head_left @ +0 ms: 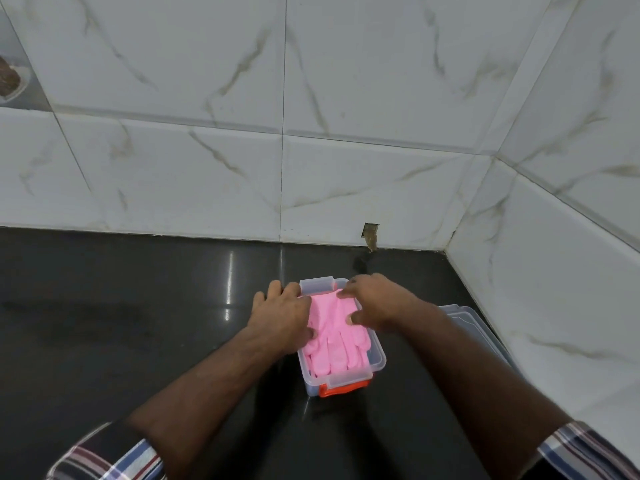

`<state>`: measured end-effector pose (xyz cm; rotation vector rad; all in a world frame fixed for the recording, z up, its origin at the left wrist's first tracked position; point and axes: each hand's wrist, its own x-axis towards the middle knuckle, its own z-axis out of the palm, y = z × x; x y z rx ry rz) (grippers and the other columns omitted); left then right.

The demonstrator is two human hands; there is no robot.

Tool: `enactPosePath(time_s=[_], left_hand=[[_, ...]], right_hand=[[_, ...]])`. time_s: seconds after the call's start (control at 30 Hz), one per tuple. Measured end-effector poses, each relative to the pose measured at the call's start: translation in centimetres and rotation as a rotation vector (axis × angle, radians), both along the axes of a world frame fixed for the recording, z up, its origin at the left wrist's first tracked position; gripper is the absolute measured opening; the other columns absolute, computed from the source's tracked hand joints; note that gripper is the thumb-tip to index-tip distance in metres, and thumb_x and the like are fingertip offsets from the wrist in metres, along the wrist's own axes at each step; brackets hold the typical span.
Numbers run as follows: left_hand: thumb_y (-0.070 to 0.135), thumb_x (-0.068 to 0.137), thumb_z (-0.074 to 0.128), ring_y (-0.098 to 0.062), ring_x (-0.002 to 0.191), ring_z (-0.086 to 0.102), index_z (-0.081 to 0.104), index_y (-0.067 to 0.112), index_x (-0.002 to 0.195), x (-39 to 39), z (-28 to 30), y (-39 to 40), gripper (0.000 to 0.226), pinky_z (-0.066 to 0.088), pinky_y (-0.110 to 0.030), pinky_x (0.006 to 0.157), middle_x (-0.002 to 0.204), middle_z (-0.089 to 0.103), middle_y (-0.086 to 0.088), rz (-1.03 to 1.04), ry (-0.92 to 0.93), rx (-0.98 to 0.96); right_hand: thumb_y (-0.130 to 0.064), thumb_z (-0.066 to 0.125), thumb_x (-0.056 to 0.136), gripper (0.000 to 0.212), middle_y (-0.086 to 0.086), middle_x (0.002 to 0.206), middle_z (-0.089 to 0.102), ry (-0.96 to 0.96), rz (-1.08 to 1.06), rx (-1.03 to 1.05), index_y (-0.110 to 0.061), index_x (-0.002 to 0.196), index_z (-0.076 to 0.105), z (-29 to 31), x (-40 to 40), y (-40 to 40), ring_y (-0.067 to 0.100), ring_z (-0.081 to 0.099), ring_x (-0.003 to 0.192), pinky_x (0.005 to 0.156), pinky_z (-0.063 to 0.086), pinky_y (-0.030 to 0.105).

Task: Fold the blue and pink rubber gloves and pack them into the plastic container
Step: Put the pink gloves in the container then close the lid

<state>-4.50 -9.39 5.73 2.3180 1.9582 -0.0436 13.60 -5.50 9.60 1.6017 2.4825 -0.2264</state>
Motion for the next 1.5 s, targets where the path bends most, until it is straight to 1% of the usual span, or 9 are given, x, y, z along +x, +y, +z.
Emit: enactPosePath(time_s=[0.1, 0.2, 0.4, 0.8, 0.97, 1.03, 1.13, 1.37, 1.5], left_hand=[[0.053, 0.086, 0.065, -0.023, 0.134, 0.034, 0.047, 0.027, 0.142, 0.1, 0.1, 0.3, 0.064, 0.029, -0.051, 0.109, 0.148, 0.043, 0.001, -0.070, 0.054, -0.050], [0.056, 0.084, 0.066, -0.024, 0.131, 0.037, 0.051, 0.026, 0.138, 0.3, 0.0, 0.8, 0.064, 0.029, -0.052, 0.107, 0.142, 0.048, 0.000, -0.097, 0.124, -0.069], [0.056, 0.083, 0.068, -0.027, 0.127, 0.037, 0.061, 0.021, 0.127, 1.4, -0.1, 1.5, 0.057, 0.027, -0.051, 0.100, 0.134, 0.055, -0.005, -0.122, 0.308, -0.061], [0.052, 0.083, 0.069, -0.028, 0.124, 0.037, 0.063, 0.021, 0.126, 2.2, -0.7, 2.1, 0.053, 0.030, -0.046, 0.096, 0.125, 0.061, 0.000, -0.099, 0.366, -0.050], [0.037, 0.092, 0.058, -0.027, 0.119, 0.041, 0.064, 0.021, 0.115, 1.4, 0.1, 1.9, 0.029, 0.029, -0.051, 0.094, 0.120, 0.063, -0.002, -0.166, 0.281, -0.027], [0.040, 0.092, 0.059, -0.024, 0.119, 0.048, 0.061, 0.022, 0.121, 1.4, 0.3, 2.0, 0.035, 0.029, -0.054, 0.099, 0.121, 0.063, 0.000, -0.231, 0.225, -0.080], [0.053, 0.084, 0.066, -0.024, 0.120, 0.054, 0.054, 0.025, 0.132, 1.5, 0.2, 2.0, 0.057, 0.029, -0.055, 0.102, 0.128, 0.058, 0.000, -0.267, 0.203, -0.140], [0.065, 0.072, 0.074, -0.030, 0.133, 0.043, 0.045, 0.022, 0.140, 2.6, -1.3, 2.2, 0.086, 0.022, -0.062, 0.110, 0.146, 0.047, -0.008, -0.275, 0.297, -0.105], [0.064, 0.072, 0.074, -0.031, 0.138, 0.039, 0.041, 0.020, 0.144, 2.9, -1.5, 2.0, 0.091, 0.020, -0.063, 0.112, 0.151, 0.041, -0.008, -0.261, 0.306, -0.107]], right_hand=[[-0.036, 0.069, 0.087, 0.071, -0.004, 0.154, 0.039, -0.141, 0.066, -0.087, -0.029, 0.149, 0.037, -0.2, 1.0, 0.1, 0.027, 0.035, 0.137, 0.110, 0.037, 0.047], [-0.040, 0.071, 0.085, 0.077, -0.006, 0.158, 0.033, -0.217, 0.092, -0.065, -0.031, 0.151, 0.033, -1.0, 1.1, -0.1, 0.030, 0.024, 0.144, 0.112, 0.032, 0.054], [-0.042, 0.069, 0.085, 0.066, -0.003, 0.155, 0.039, -0.339, 0.137, 0.002, -0.030, 0.144, 0.042, -2.4, 0.1, -0.1, 0.034, 0.019, 0.147, 0.114, 0.026, 0.059], [-0.038, 0.064, 0.089, 0.060, -0.001, 0.156, 0.038, -0.305, 0.141, -0.015, -0.029, 0.144, 0.043, -3.4, -0.2, -0.3, 0.034, 0.021, 0.147, 0.115, 0.023, 0.057], [-0.030, 0.059, 0.094, 0.058, -0.005, 0.158, 0.033, -0.109, 0.011, -0.139, -0.033, 0.148, 0.038, -2.8, 0.5, 0.8, 0.028, 0.012, 0.151, 0.116, 0.026, 0.053], [-0.041, 0.059, 0.093, 0.060, -0.006, 0.158, 0.033, -0.098, 0.024, -0.143, -0.033, 0.148, 0.037, -2.6, 0.7, 0.8, 0.028, 0.011, 0.151, 0.117, 0.024, 0.053], [-0.058, 0.063, 0.083, 0.076, -0.004, 0.160, 0.029, -0.249, 0.108, -0.130, -0.034, 0.149, 0.035, -2.8, 0.6, -0.1, 0.033, 0.009, 0.150, 0.117, 0.017, 0.058], [-0.049, 0.062, 0.087, 0.069, 0.003, 0.161, 0.026, -0.296, 0.147, -0.032, -0.033, 0.149, 0.034, -4.5, 0.3, -1.5, 0.035, 0.008, 0.150, 0.118, 0.010, 0.060], [-0.044, 0.060, 0.089, 0.069, 0.003, 0.162, 0.024, -0.280, 0.125, -0.018, -0.033, 0.150, 0.030, -5.0, 0.2, -1.9, 0.036, 0.006, 0.151, 0.117, 0.007, 0.061]])
